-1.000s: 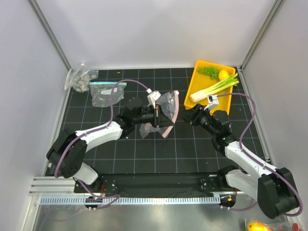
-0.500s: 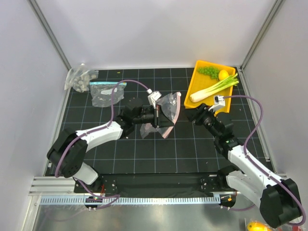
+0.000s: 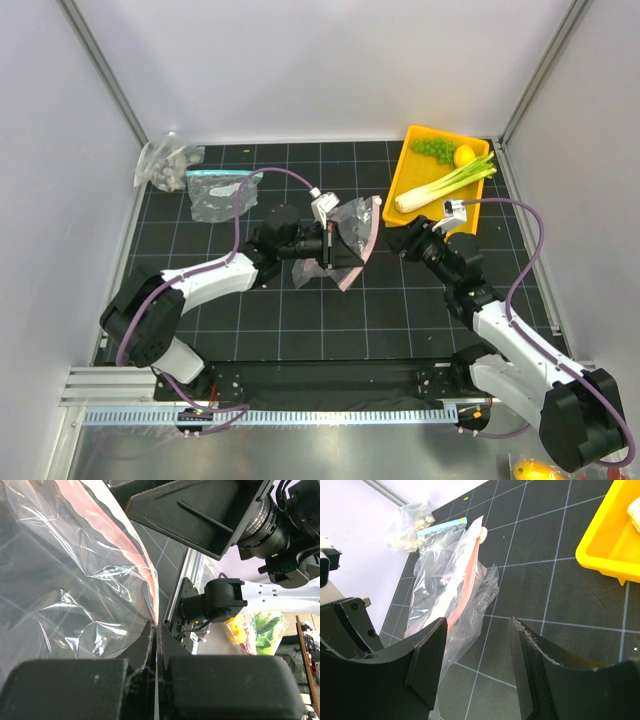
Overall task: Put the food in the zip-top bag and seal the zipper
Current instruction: Open the zipper of the food storage bag.
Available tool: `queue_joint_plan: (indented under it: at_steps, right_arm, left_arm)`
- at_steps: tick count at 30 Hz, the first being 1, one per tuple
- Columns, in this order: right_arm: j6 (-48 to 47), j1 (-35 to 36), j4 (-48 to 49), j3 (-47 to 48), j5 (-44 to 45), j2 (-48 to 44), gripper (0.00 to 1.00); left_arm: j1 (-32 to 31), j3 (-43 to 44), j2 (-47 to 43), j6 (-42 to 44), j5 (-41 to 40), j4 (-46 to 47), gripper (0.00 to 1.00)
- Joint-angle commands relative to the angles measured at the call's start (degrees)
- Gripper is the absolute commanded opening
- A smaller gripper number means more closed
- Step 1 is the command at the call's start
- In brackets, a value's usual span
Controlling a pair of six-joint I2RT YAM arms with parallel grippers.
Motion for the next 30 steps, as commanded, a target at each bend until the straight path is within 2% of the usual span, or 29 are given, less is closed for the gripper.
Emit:
queue_joint_plan:
  at_steps: [1, 22, 30]
  right_arm:
    - [-1.2, 0.0, 2.3, 1.4, 0.1, -0.2, 0.59]
    - [-0.9, 0.1, 2.4, 1.7, -0.2, 1.1, 0.59]
    - [-0.5, 0.0, 5.3, 1.3, -3.4, 1.7, 0.59]
  left_arm:
    - [-0.5, 1.6, 0.3, -0.1, 2.1, 3.2, 0.00]
    - [-0.8, 1.6, -0.4, 0.3, 3.1, 3.4, 0.00]
    - [-1.2, 1.8, 0.1, 0.9, 3.6, 3.5, 0.00]
